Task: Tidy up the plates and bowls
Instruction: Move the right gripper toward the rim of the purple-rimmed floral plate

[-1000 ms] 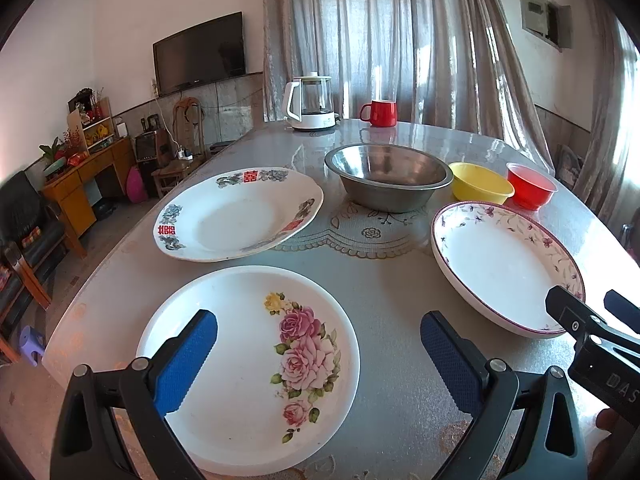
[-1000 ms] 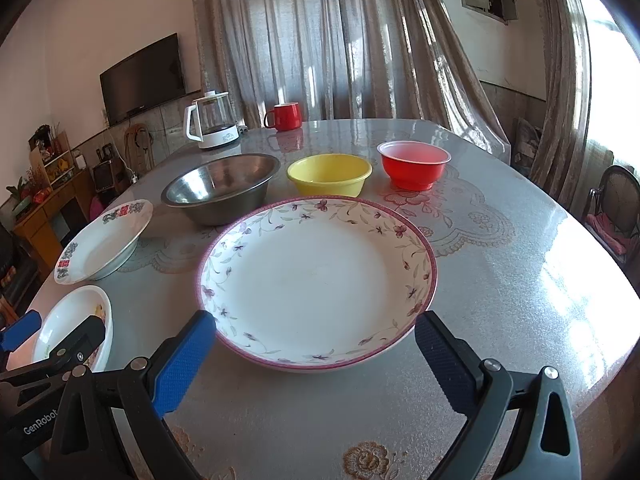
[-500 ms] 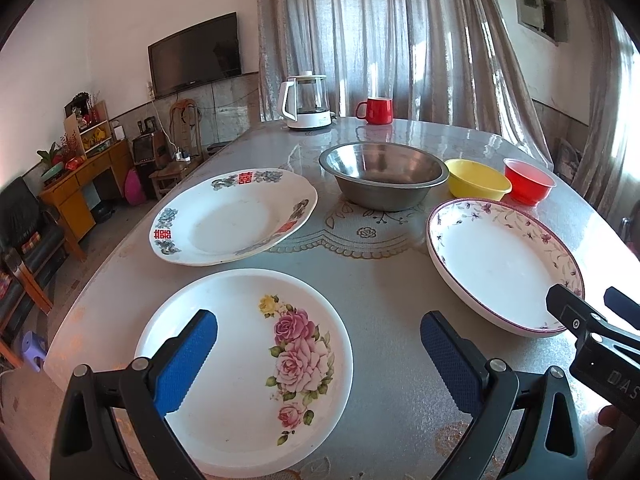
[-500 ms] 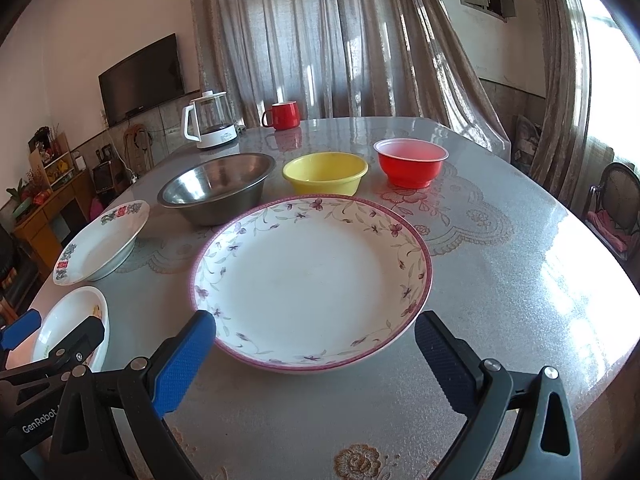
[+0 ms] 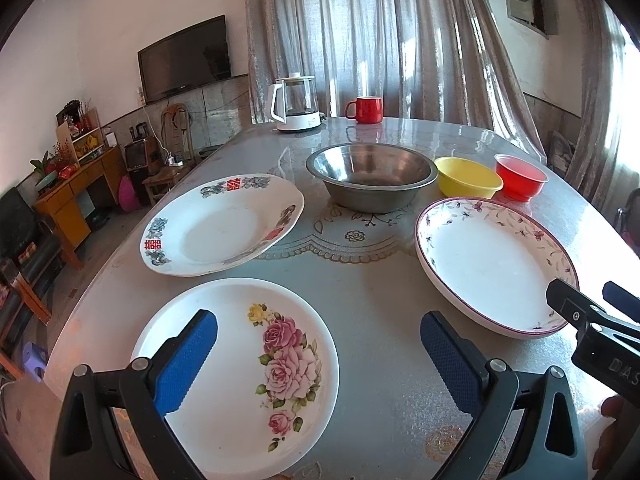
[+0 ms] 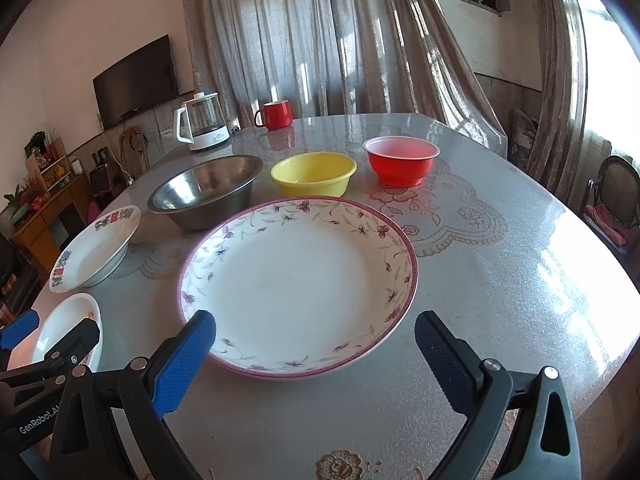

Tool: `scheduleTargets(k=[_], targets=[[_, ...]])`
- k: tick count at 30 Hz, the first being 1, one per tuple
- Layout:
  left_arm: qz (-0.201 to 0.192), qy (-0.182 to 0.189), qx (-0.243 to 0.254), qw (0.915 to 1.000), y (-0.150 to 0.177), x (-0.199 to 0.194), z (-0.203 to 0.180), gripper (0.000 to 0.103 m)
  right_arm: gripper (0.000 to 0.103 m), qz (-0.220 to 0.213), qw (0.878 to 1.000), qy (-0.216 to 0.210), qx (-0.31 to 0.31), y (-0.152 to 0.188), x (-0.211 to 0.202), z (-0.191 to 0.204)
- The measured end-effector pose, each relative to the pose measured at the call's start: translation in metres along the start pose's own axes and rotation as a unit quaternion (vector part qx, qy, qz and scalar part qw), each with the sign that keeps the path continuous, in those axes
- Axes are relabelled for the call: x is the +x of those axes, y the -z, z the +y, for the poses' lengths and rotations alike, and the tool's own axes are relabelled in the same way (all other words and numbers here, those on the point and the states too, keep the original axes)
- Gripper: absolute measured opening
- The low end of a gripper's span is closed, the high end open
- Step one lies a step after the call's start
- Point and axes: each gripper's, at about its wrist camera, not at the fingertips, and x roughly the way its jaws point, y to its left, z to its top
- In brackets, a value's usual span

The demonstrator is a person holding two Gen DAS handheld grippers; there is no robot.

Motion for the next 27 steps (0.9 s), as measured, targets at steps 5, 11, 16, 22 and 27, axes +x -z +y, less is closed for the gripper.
scheduleTargets(k=[5, 11, 16, 22, 27], targets=[[-0.001, 0.001, 0.003, 1.0, -0.002, 0.0, -0.002, 0.102, 0.102, -0.002, 1.0, 0.001, 0.002, -0.002, 0.0, -0.004], [0.0, 0.003, 0.007, 1.0, -0.004, 0.001, -0.004, 0.102, 0.102, 0.0, 1.0, 0.003, 0.009, -0.003, 0.002, -0.01], [0.002, 0.005, 0.011, 0.9999, -0.005, 0.003, -0.007, 0.102, 0.102, 0.001, 1.0, 0.004, 0.015, -0.004, 0.003, -0.014], [0.004, 0.007, 0.016, 0.9998, -0.005, 0.005, -0.01, 0.102, 0.102, 0.005, 1.0, 0.003, 0.016, -0.004, 0.006, -0.015], [0.003, 0.009, 0.02, 0.9997, -0.007, 0.007, -0.013, 0.102, 0.102, 0.005, 1.0, 0.002, 0.019, -0.004, 0.007, -0.018]])
